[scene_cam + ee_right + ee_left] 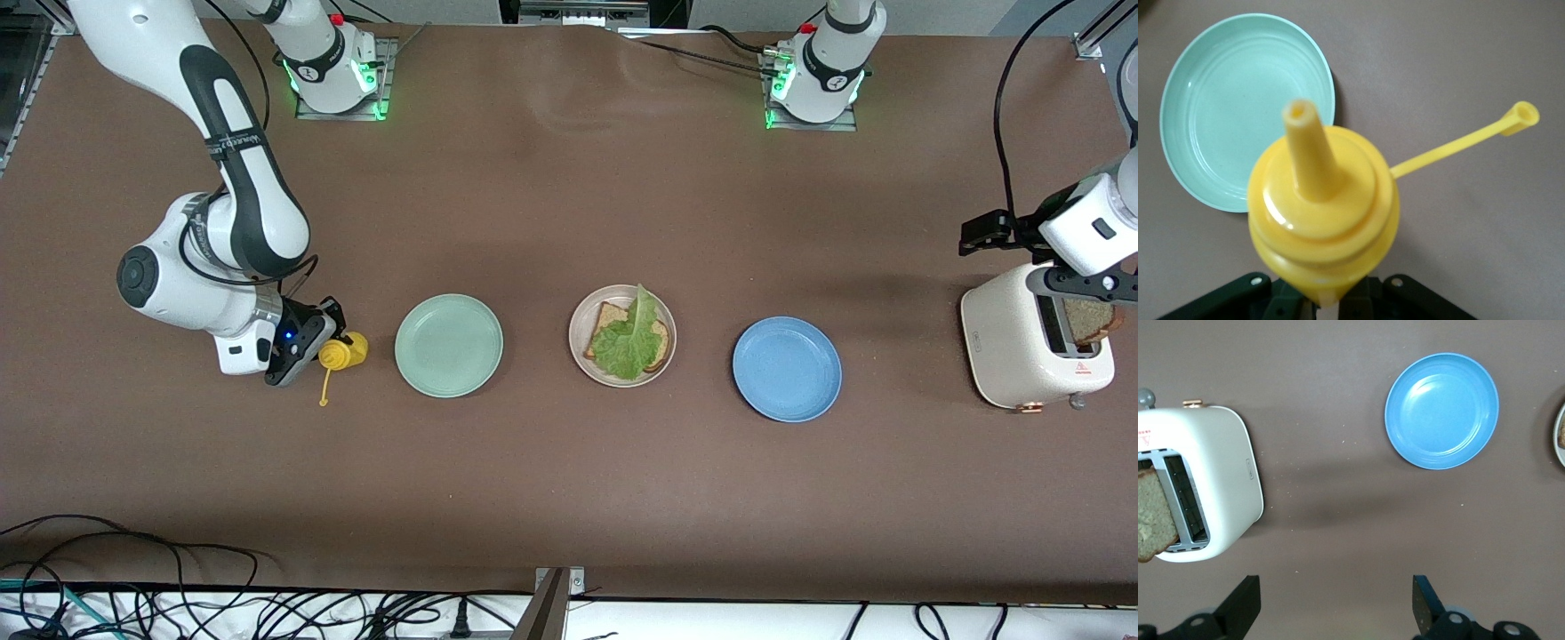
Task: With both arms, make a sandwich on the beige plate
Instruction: 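Lower the yellow bottle while the left gripper grasps toaster bread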
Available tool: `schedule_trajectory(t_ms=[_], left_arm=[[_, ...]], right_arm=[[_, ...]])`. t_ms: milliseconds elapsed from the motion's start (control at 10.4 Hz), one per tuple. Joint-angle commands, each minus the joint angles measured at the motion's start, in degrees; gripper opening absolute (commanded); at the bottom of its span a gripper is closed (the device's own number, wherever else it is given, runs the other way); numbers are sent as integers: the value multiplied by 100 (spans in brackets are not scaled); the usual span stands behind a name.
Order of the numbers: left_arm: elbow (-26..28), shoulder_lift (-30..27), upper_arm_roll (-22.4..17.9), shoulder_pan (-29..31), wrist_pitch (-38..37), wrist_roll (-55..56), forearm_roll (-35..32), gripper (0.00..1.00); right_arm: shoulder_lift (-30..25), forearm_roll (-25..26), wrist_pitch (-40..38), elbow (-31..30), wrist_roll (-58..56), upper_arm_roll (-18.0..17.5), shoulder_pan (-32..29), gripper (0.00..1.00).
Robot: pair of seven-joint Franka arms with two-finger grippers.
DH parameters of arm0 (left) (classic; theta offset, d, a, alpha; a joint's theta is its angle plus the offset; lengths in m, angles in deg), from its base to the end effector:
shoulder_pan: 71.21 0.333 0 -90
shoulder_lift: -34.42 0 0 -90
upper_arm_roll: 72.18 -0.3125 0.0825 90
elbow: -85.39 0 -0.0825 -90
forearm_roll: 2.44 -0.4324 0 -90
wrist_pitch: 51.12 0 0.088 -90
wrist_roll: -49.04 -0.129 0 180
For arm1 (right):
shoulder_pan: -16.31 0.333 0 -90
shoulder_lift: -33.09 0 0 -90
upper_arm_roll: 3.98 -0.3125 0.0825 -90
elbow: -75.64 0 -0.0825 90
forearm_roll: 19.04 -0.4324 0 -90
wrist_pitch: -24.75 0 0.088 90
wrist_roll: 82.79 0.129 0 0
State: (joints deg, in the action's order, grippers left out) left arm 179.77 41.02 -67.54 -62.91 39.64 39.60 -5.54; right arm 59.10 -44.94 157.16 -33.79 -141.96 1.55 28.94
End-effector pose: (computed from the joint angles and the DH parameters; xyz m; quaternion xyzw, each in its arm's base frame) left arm 0.6199 0.0484 0.4904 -0.9944 0.0531 0.0908 0.0120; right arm 0.6501 0.0974 0.1972 -0.9017 -0.4082 -0.0418 0.1363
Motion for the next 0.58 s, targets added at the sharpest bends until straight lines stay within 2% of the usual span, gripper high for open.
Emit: schedule_trajectory(t_ms=[0,481], left_arm=[[-173,87,28,397,-24,-83,46,100],[-165,674,28,1576,853,-952,-147,100]], right_arm=[[53,-152,83,-8,-199,-104,-129,0],[203,-152,206,1,-217,-104,-146,0]])
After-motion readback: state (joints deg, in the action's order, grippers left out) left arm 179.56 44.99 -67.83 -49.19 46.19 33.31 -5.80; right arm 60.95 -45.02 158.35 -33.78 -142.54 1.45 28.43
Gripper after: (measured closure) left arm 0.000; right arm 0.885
